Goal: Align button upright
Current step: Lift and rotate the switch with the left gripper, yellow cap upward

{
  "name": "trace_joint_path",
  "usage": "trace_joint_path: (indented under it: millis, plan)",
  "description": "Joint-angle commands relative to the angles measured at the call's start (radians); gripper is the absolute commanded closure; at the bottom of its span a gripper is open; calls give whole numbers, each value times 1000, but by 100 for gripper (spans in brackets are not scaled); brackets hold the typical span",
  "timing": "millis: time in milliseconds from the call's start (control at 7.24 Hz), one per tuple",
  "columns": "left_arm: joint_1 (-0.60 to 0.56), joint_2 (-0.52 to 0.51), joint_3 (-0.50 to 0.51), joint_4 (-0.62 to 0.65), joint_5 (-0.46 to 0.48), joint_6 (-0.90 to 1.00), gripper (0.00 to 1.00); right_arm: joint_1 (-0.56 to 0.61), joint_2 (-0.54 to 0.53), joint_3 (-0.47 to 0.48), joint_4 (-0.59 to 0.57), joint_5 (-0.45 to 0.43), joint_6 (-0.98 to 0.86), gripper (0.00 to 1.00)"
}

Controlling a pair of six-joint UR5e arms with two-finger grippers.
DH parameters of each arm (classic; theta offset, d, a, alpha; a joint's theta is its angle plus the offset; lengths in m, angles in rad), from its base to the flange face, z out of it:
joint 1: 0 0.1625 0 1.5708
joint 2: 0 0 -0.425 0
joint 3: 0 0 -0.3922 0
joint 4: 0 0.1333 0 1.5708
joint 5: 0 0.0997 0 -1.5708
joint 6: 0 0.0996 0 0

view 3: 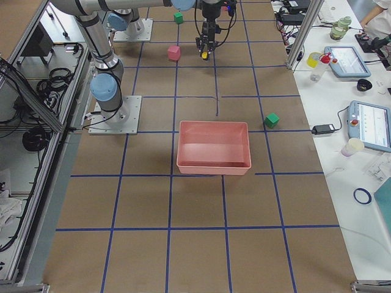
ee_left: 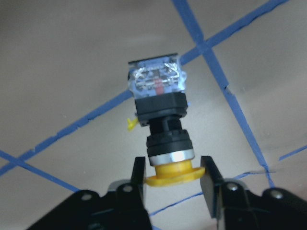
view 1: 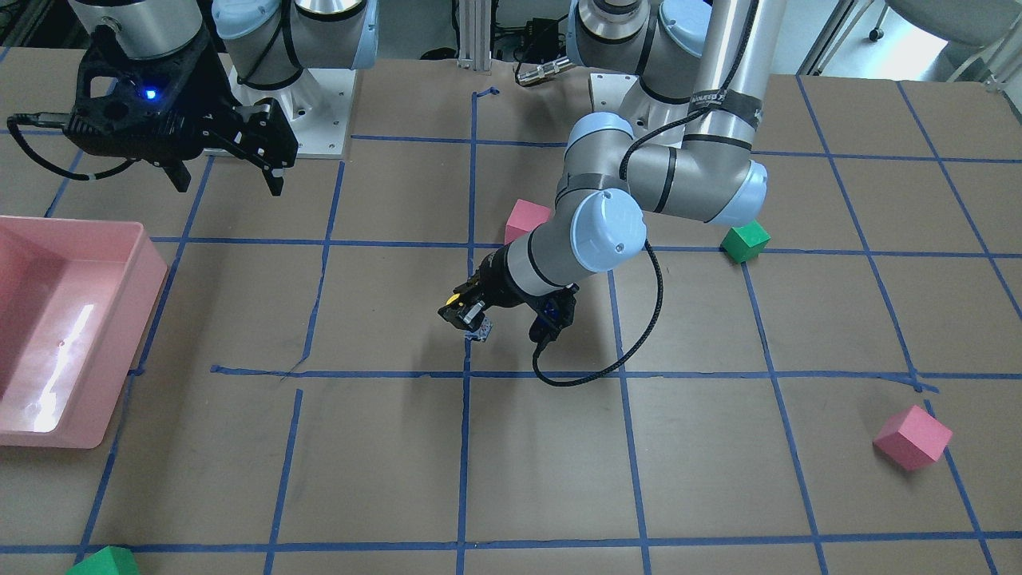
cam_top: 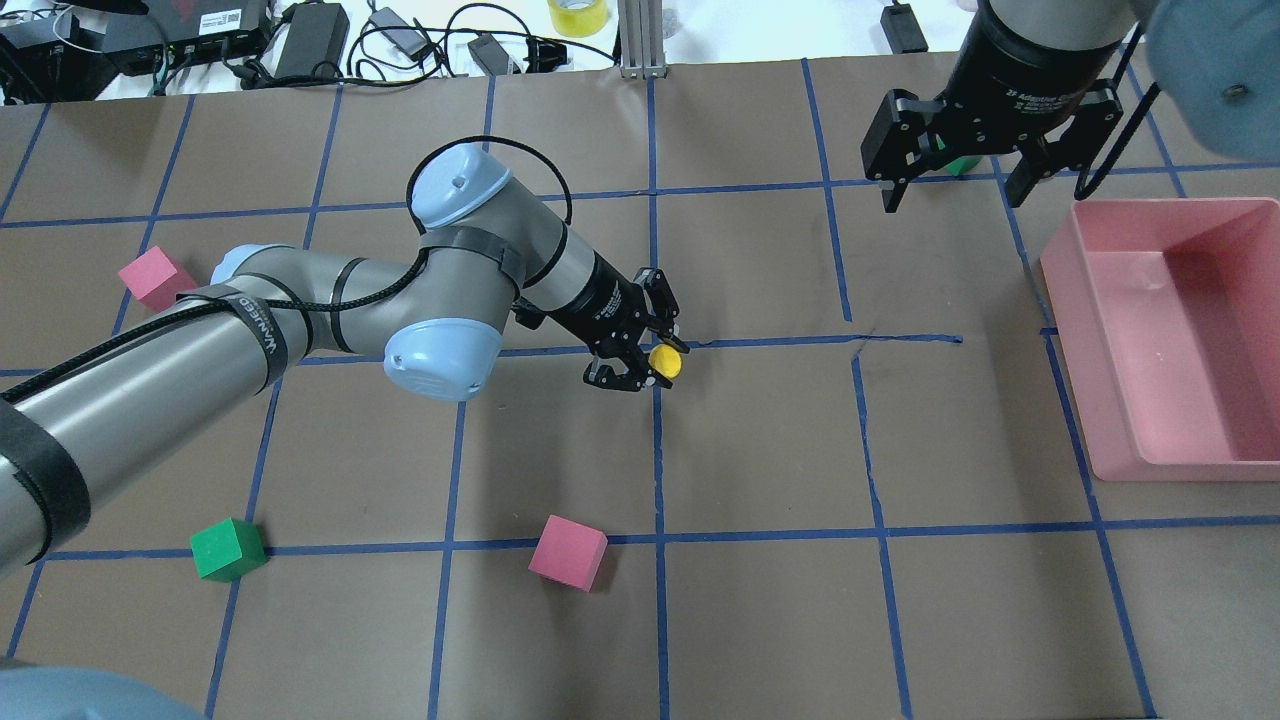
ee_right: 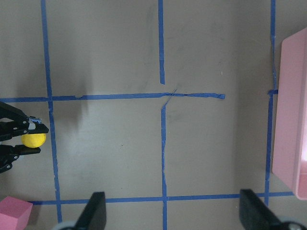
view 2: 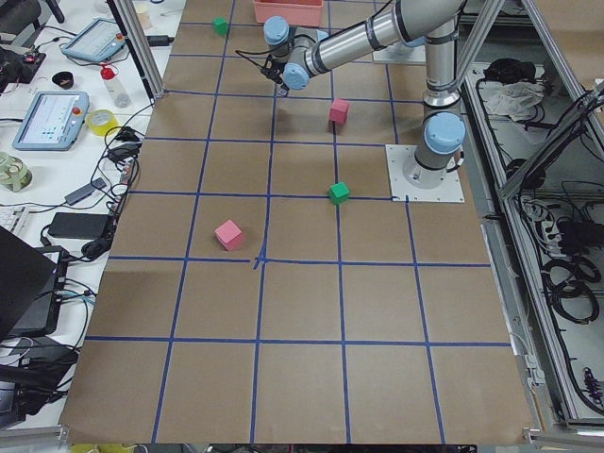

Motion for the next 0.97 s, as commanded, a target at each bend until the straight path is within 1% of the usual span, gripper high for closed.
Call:
trace_joint_path:
  millis: [0, 276, 415, 553, 691, 829]
  plan:
    - [38, -15, -28, 6, -154, -3, 100, 1, 0, 0, 0, 0, 0, 3]
    - [79, -28, -69, 6, -207, 55, 100, -1, 0, 5, 0, 0, 0, 2]
    - [113, -28, -97, 6, -222, 90, 100, 0, -3, 5, 0, 0, 0, 2]
    - [123, -29, -120, 5, -226, 116, 100, 1, -3, 6, 0, 0, 0, 2]
    - [126, -29, -119, 5, -273, 116, 100, 1, -5, 6, 0, 0, 0, 2]
    - [127, -29, -118, 5, -276, 118, 96, 1, -5, 6, 0, 0, 0, 2]
